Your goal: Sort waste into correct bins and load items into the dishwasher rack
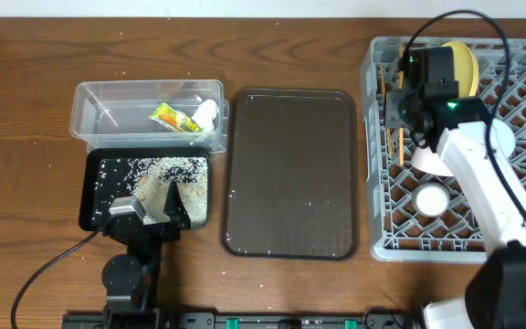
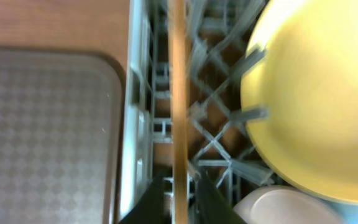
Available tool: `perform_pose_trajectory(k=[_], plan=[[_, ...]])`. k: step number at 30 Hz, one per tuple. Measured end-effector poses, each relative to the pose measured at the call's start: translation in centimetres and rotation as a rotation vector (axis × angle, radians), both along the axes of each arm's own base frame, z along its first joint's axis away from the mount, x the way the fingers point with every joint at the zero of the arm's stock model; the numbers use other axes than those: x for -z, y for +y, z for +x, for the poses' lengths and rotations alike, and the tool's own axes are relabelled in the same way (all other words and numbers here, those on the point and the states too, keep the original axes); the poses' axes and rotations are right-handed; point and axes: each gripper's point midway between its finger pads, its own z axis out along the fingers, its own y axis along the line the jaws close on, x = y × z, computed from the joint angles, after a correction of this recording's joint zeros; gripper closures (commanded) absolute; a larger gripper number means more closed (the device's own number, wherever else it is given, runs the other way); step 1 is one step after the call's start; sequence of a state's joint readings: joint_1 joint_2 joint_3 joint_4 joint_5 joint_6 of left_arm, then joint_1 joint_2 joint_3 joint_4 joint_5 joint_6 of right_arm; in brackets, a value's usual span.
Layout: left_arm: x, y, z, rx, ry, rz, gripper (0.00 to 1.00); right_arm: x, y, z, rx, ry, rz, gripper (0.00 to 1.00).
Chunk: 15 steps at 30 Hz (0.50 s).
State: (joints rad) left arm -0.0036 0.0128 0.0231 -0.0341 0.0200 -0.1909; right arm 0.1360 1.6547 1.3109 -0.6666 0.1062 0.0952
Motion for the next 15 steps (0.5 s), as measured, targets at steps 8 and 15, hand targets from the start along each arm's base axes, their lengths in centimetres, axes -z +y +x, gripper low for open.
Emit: perform_pose_trajectory(k=[8,15], plan=[[0.0,0.0,0.0,0.000,0.000,0.000,0.04,-3.3,3.6,-2.2,-0.116,-0.033,0.109,0.53],[0.0,0.0,0.0,0.000,0.000,0.000,0.04,-14.5,11.5,-9.3,-0.417,-0.266,0.300,0.01]])
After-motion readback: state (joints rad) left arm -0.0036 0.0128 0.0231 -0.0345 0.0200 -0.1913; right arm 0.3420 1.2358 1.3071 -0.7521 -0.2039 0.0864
